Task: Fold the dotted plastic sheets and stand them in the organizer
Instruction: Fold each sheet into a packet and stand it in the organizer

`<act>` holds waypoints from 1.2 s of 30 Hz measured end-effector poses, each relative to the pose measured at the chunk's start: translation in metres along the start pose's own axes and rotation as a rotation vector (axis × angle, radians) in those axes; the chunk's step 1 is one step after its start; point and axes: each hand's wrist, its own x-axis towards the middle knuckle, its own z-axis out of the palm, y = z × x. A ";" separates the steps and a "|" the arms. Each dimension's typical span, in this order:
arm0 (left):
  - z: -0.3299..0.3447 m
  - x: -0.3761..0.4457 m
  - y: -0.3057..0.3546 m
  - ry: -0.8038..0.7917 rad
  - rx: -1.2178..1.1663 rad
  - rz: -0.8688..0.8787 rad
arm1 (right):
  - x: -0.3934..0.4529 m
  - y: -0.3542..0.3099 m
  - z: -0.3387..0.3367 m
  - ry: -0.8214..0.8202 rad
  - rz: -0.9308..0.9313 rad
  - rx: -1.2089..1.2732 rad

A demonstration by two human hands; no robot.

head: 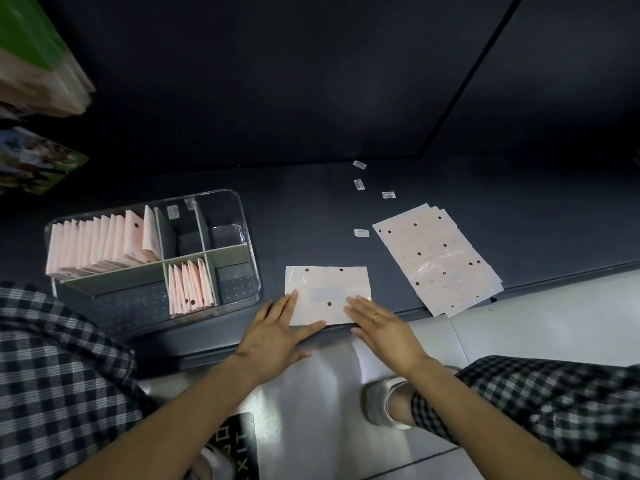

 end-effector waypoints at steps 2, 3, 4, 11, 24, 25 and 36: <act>-0.002 0.001 -0.002 0.008 -0.010 0.004 | 0.000 0.008 -0.003 0.032 0.009 -0.010; -0.003 0.002 -0.002 0.008 -0.014 0.002 | 0.000 0.011 -0.003 0.029 -0.012 -0.018; -0.004 0.003 -0.003 0.006 -0.018 -0.002 | 0.001 0.013 -0.002 0.017 -0.038 -0.023; -0.006 0.013 -0.005 0.149 -0.080 -0.090 | 0.010 0.025 0.000 -0.035 -0.039 -0.039; -0.016 0.028 0.016 0.520 -0.457 -0.212 | 0.071 0.048 -0.007 -0.156 0.788 0.725; -0.015 0.029 0.017 0.479 -0.407 -0.163 | 0.075 0.050 -0.006 -0.181 0.797 0.708; 0.009 0.046 0.005 0.106 -0.050 -0.126 | 0.092 0.053 -0.004 -0.313 0.842 0.529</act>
